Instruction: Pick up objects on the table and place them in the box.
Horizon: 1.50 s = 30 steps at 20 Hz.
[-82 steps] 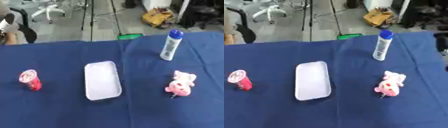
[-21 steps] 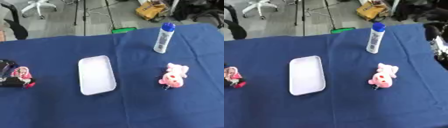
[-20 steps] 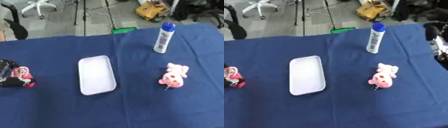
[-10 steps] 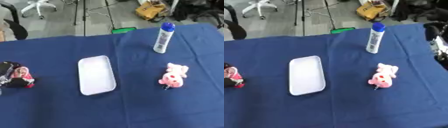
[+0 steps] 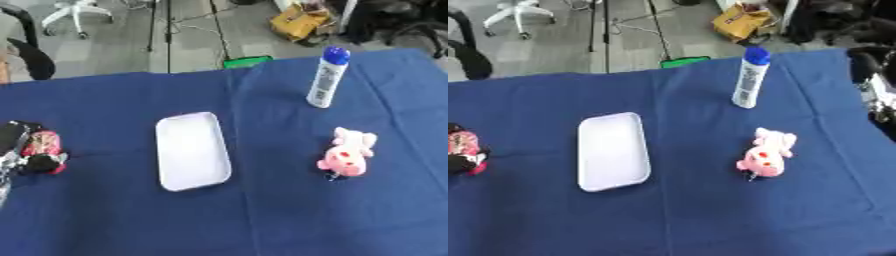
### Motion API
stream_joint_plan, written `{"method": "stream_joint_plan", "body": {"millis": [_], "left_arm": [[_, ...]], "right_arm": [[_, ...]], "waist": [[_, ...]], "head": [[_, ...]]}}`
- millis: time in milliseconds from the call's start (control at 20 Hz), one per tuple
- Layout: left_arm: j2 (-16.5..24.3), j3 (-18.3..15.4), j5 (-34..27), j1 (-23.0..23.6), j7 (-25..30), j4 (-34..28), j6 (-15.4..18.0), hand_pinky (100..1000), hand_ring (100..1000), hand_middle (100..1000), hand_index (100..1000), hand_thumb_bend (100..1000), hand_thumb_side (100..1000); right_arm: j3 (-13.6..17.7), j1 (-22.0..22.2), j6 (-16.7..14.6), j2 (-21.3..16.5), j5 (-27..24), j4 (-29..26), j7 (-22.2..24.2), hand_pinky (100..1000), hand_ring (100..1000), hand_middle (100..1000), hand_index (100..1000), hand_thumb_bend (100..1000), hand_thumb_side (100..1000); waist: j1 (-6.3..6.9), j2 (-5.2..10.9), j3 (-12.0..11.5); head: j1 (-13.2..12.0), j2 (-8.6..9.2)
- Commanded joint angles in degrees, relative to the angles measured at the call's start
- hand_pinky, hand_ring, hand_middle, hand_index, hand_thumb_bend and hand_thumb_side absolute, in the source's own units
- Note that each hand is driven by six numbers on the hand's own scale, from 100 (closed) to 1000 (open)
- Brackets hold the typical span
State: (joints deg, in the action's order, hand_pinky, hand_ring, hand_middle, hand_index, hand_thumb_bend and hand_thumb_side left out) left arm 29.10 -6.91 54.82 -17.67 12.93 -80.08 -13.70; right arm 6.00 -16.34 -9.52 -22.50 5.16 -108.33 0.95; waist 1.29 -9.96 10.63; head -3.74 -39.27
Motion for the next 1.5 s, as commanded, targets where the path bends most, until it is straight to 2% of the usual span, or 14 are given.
{"method": "stream_joint_plan", "body": {"millis": [50, 300, 550, 700, 850, 1000, 1250, 1450, 1500], "left_arm": [[1.0, -0.6, -1.1, -1.2, 0.3, -2.1, 0.0, 257, 278, 458, 624, 346, 358], [0.5, 0.5, -5.5, -4.0, -0.2, -6.5, 1.0, 265, 280, 454, 620, 362, 369], [-0.5, 3.4, -10.5, -8.5, 0.1, -9.6, 2.5, 271, 284, 457, 622, 389, 380], [-1.9, 6.7, -11.1, -12.4, 1.7, -9.7, 4.0, 274, 287, 461, 626, 396, 386], [-4.5, 11.8, -9.6, -16.2, 4.9, -8.0, 7.0, 279, 294, 468, 631, 407, 400], [-7.1, 16.3, -6.7, -17.9, 7.1, -5.9, 10.5, 279, 299, 473, 635, 408, 403], [-8.2, 21.1, -2.3, -18.7, 9.7, -3.7, 15.4, 292, 316, 487, 644, 413, 405], [-8.2, 23.4, -0.4, -17.5, 10.9, -1.5, 18.2, 305, 325, 493, 659, 422, 407], [-8.4, 23.7, -0.4, -17.1, 10.8, -0.9, 18.7, 312, 331, 507, 664, 453, 428]], "right_arm": [[0.5, -0.5, 0.0, -0.9, 0.2, -0.6, -0.2, 792, 764, 780, 915, 347, 613], [0.5, -0.5, 0.0, -0.9, 0.2, -0.6, -0.2, 792, 764, 780, 915, 347, 613], [0.4, -0.5, 0.0, -0.9, 0.2, -0.6, -0.1, 792, 764, 780, 915, 347, 613], [0.2, -0.6, 0.0, -0.8, 0.1, -0.6, 0.1, 792, 764, 780, 915, 347, 613], [0.0, -0.6, 0.0, -0.6, -0.1, -0.6, 0.2, 791, 764, 780, 915, 348, 613], [-0.1, -0.6, -0.1, -0.5, -0.2, -0.6, 0.3, 791, 764, 781, 915, 348, 613], [-0.2, -0.9, -0.1, -0.4, -0.3, -0.6, 0.4, 791, 764, 781, 915, 349, 613], [-0.2, -0.8, -0.1, -0.4, -0.3, -0.6, 0.4, 791, 764, 781, 915, 352, 615], [-0.2, -0.9, -0.1, -0.4, -0.3, -0.6, 0.4, 791, 765, 781, 915, 349, 613]], "waist": [[-0.94, 1.75, 0.0], [-1.01, 1.89, 0.1], [-1.05, 2.03, 0.3], [-1.15, 2.16, 0.5], [-1.33, 2.20, 0.9], [-1.52, 2.12, 1.0], [-1.53, 2.13, 1.3], [-1.47, 2.12, 1.4], [-1.48, 2.11, 1.3]], "head": [[0.3, 0.31], [0.4, 0.32], [0.3, 0.28], [0.1, 0.20], [-0.3, 0.18], [-0.4, 0.09], [-0.7, 0.18], [-0.5, 0.39], [-0.4, 0.48]]}}
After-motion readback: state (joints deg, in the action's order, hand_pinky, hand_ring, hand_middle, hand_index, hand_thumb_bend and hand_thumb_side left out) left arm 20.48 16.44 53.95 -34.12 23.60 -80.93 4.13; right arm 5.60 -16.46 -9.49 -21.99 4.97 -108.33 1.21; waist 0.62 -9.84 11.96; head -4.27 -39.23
